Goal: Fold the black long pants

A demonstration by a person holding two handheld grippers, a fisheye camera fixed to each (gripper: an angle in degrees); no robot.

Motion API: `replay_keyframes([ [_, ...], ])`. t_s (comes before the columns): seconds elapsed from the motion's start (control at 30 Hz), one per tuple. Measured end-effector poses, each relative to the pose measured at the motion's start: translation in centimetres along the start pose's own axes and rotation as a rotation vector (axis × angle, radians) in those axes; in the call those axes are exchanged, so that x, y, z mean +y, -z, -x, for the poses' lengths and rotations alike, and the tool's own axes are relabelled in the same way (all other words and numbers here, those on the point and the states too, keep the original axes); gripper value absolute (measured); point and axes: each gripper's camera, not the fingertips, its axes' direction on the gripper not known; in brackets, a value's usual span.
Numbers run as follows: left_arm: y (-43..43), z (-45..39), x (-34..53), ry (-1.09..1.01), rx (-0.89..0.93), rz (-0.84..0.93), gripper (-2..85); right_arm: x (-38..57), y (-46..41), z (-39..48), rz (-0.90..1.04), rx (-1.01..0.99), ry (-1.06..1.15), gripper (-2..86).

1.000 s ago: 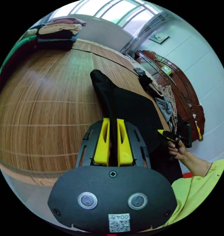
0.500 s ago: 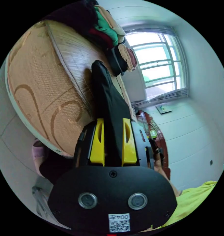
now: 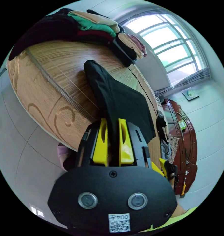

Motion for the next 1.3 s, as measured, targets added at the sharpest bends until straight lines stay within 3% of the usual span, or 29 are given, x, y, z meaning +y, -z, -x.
replay_keyframes([
  [0.2, 1.8, -0.5, -3.7, -0.14, -0.145, -0.016, 8.1, -1.4, 1.6, 1.6, -0.019, 0.067, 0.08, 12.3],
  [0.27, 2.1, 0.6, -5.2, -0.149, -0.123, 0.02, 8.7, -1.4, 1.2, 1.8, -0.012, 0.062, 0.082, 12.2],
  [0.37, 3.8, 3.4, -6.0, -0.067, 0.061, 0.047, 9.4, -1.0, 0.8, 1.9, -0.024, 0.02, 0.084, 12.4],
  [0.57, 7.6, 5.4, -2.5, -0.021, 0.176, -0.038, 10.8, -0.9, 0.7, 2.0, -0.032, -0.032, 0.117, 13.5],
  [0.9, 9.5, 1.4, -0.3, -0.072, 0.1, 0.055, 15.5, -3.5, -0.7, 0.0, 0.009, -0.238, 0.012, 16.8],
  [1.1, 9.1, -1.2, -1.8, -0.167, -0.004, 0.056, 16.4, -11.9, -4.3, 2.1, 0.119, -0.172, 0.077, 18.3],
  [1.3, 8.6, -2.4, -3.5, -0.209, 0.047, 0.099, 15.0, -22.2, -12.1, 4.9, 0.408, -0.105, 0.19, 18.5],
])
